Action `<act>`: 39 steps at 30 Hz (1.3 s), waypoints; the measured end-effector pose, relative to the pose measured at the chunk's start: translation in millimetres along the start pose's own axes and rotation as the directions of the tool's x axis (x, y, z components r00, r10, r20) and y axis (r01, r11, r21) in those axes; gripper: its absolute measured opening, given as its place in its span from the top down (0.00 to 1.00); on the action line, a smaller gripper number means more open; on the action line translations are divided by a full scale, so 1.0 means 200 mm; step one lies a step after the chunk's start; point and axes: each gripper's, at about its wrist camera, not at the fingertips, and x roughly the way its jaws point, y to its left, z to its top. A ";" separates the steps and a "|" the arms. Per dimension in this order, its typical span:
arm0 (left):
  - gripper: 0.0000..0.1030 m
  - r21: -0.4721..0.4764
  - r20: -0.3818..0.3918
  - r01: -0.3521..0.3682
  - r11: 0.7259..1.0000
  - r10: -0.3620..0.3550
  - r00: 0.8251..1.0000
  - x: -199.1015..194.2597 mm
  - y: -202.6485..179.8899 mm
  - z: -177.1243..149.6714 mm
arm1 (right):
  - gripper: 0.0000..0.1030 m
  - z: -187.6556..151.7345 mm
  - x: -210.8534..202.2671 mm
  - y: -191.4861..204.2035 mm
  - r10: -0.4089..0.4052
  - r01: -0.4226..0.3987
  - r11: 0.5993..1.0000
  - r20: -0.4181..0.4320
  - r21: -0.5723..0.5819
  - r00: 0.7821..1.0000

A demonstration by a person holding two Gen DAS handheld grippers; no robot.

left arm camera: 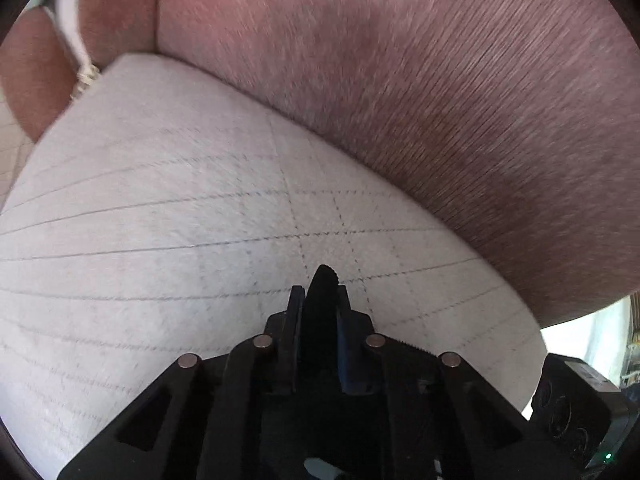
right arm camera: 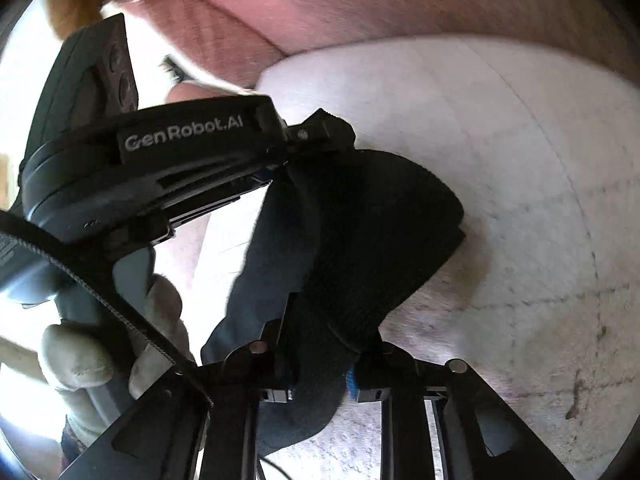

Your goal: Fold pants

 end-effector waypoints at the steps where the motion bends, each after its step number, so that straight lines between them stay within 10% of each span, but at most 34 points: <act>1: 0.88 -0.014 0.025 0.008 1.000 -0.008 1.000 -0.06 0.01 -0.02 | 0.81 -0.01 -0.02 0.03 -0.002 0.002 0.999 0.012 -0.041 1.000; 9: 0.88 -0.182 0.266 0.140 0.973 -0.089 0.960 -0.62 0.29 -0.35 | 0.84 -0.17 -0.11 0.37 -0.019 0.062 0.913 0.111 -0.402 0.994; 16: 0.88 -0.344 0.366 0.208 0.916 -0.073 0.928 -0.88 0.66 -0.79 | 0.84 -0.46 -0.01 0.66 -0.040 0.053 0.802 0.036 -0.594 0.999; 29: 0.88 -0.560 0.505 0.373 0.739 -0.052 0.861 -0.98 1.12 -1.47 | 0.85 -0.96 0.33 1.03 -0.203 0.078 0.504 -0.030 -0.860 0.979; 39: 0.88 -0.611 0.567 0.443 0.657 -0.028 0.824 -0.98 1.27 -1.73 | 0.85 -1.25 0.52 1.17 -0.277 0.085 0.289 0.002 -0.954 0.961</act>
